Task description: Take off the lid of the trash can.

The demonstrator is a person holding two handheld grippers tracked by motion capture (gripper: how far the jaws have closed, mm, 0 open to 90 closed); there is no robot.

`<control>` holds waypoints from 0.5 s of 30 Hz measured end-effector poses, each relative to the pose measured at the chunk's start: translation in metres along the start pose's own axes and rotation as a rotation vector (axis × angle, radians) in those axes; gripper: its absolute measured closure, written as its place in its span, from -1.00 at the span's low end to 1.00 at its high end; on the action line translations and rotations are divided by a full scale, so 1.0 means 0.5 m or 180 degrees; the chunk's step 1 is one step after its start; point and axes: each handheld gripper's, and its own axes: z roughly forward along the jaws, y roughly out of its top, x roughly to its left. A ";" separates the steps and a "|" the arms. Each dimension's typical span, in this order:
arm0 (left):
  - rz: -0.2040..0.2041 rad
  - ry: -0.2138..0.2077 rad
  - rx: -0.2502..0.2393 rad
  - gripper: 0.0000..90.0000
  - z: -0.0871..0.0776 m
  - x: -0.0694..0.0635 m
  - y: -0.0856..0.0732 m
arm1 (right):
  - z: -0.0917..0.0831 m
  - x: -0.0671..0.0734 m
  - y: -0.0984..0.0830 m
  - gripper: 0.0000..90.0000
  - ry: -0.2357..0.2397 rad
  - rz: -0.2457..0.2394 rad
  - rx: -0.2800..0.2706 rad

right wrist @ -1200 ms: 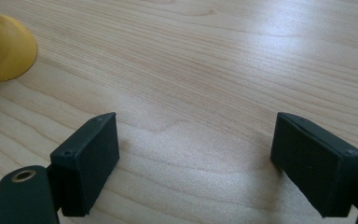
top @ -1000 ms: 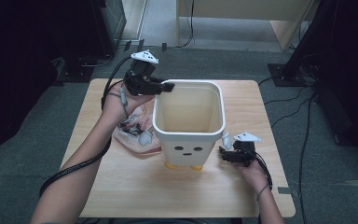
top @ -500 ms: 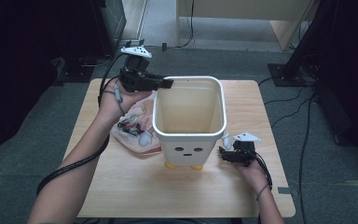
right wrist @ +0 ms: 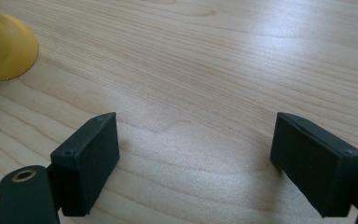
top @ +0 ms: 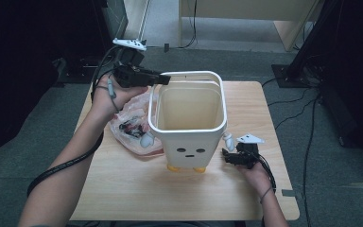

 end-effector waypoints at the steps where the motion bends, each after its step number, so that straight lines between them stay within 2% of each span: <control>1: -0.0005 -0.0018 -0.0023 0.66 -0.005 0.002 0.002 | 0.000 0.000 0.000 -0.67 0.0001 -0.0009 0.0002; 6: -0.0020 0.0019 -0.0027 0.67 -0.027 0.011 0.007 | 0.000 0.000 0.000 -0.67 0.0005 -0.0013 0.0002; 15: -0.0056 0.0131 -0.0040 0.67 -0.071 0.043 -0.009 | 0.000 0.000 0.000 -0.67 0.0005 -0.0012 0.0004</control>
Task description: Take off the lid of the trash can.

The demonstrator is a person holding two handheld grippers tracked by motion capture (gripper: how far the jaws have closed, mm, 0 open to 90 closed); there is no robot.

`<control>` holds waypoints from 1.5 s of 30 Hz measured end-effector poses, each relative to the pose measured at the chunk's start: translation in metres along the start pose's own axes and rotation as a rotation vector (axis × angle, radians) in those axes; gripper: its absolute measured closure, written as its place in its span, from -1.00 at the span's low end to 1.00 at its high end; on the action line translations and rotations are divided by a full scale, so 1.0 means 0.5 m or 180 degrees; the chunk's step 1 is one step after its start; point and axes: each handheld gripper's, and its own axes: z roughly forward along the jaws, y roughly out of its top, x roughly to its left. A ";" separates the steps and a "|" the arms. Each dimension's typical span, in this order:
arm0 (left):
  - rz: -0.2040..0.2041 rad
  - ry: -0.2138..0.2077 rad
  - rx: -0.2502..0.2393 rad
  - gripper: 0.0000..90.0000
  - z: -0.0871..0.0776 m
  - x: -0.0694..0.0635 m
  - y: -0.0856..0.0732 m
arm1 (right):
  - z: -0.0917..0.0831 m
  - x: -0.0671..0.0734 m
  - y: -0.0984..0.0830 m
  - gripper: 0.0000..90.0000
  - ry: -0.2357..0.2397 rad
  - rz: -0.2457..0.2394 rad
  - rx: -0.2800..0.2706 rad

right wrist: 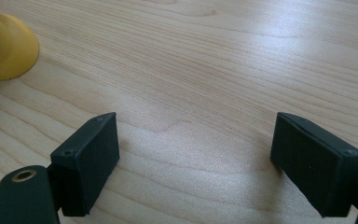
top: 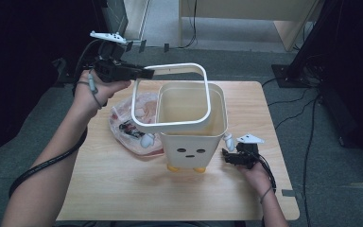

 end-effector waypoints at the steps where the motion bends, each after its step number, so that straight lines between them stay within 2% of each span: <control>1: -0.0003 0.0003 -0.0003 0.67 -0.004 0.005 -0.003 | 0.000 0.000 0.000 -0.67 0.0000 0.0000 0.0000; 3: -0.0017 0.0031 -0.0019 0.67 -0.013 0.013 -0.009 | 0.000 0.000 0.000 -0.67 0.0000 -0.0001 0.0000; 6: 0.0054 0.0143 -0.0058 0.67 -0.026 0.020 -0.019 | 0.000 0.000 0.000 -0.67 0.0000 -0.0001 -0.0001; 8: 0.0018 0.0115 -0.0065 0.67 -0.032 0.026 -0.026 | 0.000 0.000 0.000 -0.67 0.0000 -0.0001 0.0000; 14: -0.0087 0.0163 -0.0039 0.67 -0.055 0.050 -0.041 | 0.000 0.000 0.000 -0.67 0.0001 0.0000 0.0000; 16: -0.0072 0.0234 -0.0078 0.67 -0.066 0.055 -0.045 | 0.000 0.000 0.000 -0.67 0.0001 0.0000 -0.0001; 19: -0.0113 0.0242 -0.0121 0.67 -0.081 0.064 -0.052 | 0.000 0.000 0.000 -0.66 0.0001 -0.0001 -0.0001; 25: -0.0159 0.0350 -0.0156 0.67 -0.109 0.086 -0.069 | 0.000 0.001 0.000 -0.67 0.0002 0.0000 -0.0002; 30: -0.0170 0.0340 -0.0257 0.67 -0.128 0.103 -0.090 | 0.000 0.001 0.000 -0.66 0.0003 -0.0001 -0.0001; 33: -0.0233 0.0361 -0.0287 0.67 -0.140 0.117 -0.101 | 0.000 0.001 0.000 -0.66 0.0003 -0.0001 -0.0002; 38: -0.0306 0.0408 -0.0275 0.67 -0.155 0.140 -0.122 | 0.000 0.001 0.000 -0.66 0.0003 0.0000 -0.0001; 45: -0.0358 0.0528 -0.0267 0.68 -0.173 0.157 -0.144 | 0.000 0.001 0.000 -0.66 0.0002 -0.0002 -0.0002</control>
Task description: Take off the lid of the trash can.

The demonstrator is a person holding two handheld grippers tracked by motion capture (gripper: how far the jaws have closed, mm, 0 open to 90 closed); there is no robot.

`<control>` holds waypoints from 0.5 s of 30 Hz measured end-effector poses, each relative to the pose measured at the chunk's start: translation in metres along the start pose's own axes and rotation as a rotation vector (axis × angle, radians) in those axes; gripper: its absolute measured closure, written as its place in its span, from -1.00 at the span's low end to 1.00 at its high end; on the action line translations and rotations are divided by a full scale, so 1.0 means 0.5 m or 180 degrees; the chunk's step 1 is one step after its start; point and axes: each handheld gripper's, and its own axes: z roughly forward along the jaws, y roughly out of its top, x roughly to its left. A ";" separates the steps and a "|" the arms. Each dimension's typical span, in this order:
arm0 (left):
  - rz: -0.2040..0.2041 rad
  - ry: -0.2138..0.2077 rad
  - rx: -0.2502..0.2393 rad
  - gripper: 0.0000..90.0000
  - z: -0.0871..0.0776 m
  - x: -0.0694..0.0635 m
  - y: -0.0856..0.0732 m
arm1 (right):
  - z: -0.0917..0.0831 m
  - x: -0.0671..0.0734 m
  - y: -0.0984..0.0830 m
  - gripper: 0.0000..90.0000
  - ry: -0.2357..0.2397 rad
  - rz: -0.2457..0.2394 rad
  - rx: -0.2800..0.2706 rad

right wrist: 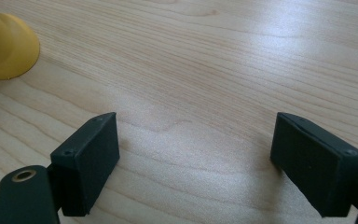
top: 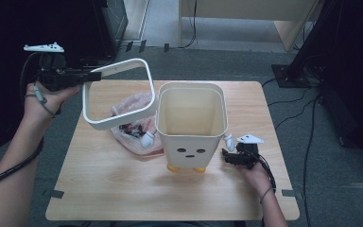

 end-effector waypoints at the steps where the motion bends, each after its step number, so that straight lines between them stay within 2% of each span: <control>1: -0.0003 0.0010 -0.0010 0.68 -0.002 0.002 -0.003 | 0.000 0.000 0.000 -0.67 0.0000 0.0000 0.0000; 3: -0.0007 0.0005 0.0002 0.68 -0.004 0.007 -0.009 | 0.000 0.000 0.000 -0.67 0.0000 -0.0001 0.0001; 5: 0.0049 0.0056 0.0035 0.67 -0.006 0.009 -0.016 | 0.000 0.000 0.000 -0.66 -0.0001 0.0000 0.0001; 10: 0.0005 0.0059 0.0018 0.67 -0.007 0.022 -0.038 | 0.000 0.000 0.000 -0.66 -0.0004 0.0005 0.0000; 15: 0.0011 0.0131 0.0039 0.67 -0.002 0.037 -0.061 | 0.000 0.001 0.000 -0.66 -0.0005 0.0005 0.0000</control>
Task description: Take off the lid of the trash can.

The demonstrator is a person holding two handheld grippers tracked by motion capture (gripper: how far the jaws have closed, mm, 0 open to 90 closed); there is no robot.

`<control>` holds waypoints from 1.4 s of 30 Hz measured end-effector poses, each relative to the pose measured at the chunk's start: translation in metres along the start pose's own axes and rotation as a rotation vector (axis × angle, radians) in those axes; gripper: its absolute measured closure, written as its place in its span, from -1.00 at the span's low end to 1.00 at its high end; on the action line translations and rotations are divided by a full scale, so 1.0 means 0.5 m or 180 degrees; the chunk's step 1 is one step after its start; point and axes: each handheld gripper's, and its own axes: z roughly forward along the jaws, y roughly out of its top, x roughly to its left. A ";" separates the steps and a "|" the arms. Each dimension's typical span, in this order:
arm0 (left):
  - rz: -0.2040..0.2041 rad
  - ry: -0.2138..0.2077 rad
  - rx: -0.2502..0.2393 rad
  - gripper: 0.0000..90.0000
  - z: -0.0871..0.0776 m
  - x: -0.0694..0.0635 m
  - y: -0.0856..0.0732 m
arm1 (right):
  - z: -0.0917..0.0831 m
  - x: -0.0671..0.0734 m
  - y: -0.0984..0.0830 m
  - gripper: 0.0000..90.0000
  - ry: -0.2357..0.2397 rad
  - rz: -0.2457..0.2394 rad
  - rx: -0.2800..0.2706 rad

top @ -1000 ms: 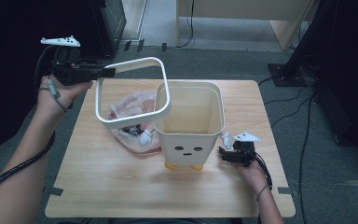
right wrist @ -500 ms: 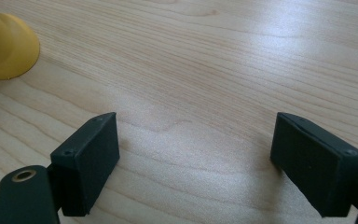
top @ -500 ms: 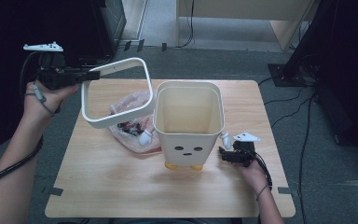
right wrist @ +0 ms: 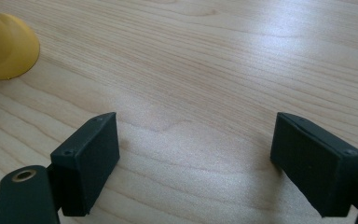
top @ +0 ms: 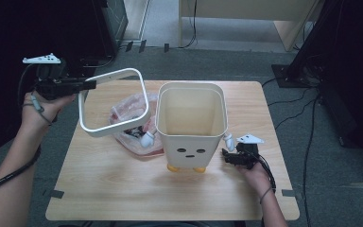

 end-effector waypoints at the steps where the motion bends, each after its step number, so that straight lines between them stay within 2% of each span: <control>1: -0.0013 0.0004 -0.0002 0.67 0.001 0.004 -0.004 | 0.000 0.000 0.000 -0.66 0.0000 0.0000 0.0000; 10: -0.0048 0.0086 0.0073 0.68 0.024 0.025 -0.045 | 0.000 0.000 0.000 -0.66 0.0000 0.0001 0.0000; 17: -0.0017 0.0188 0.0044 0.68 0.038 0.034 -0.068 | 0.000 0.000 0.000 -0.66 0.0000 0.0000 0.0000; 23: -0.0044 0.0209 0.0102 0.68 0.051 0.049 -0.095 | 0.000 0.000 0.000 -0.66 0.0000 -0.0001 0.0000; 30: -0.0074 0.0182 0.0145 0.68 0.060 0.058 -0.122 | 0.000 0.000 0.000 -0.66 0.0001 0.0000 -0.0001; 34: -0.0030 0.0156 0.0166 0.68 0.067 0.060 -0.139 | 0.000 0.000 0.000 -0.66 0.0000 -0.0001 0.0000; 42: -0.0042 0.0080 0.0230 0.68 0.083 0.054 -0.177 | 0.000 0.000 0.000 -0.66 0.0000 0.0000 0.0000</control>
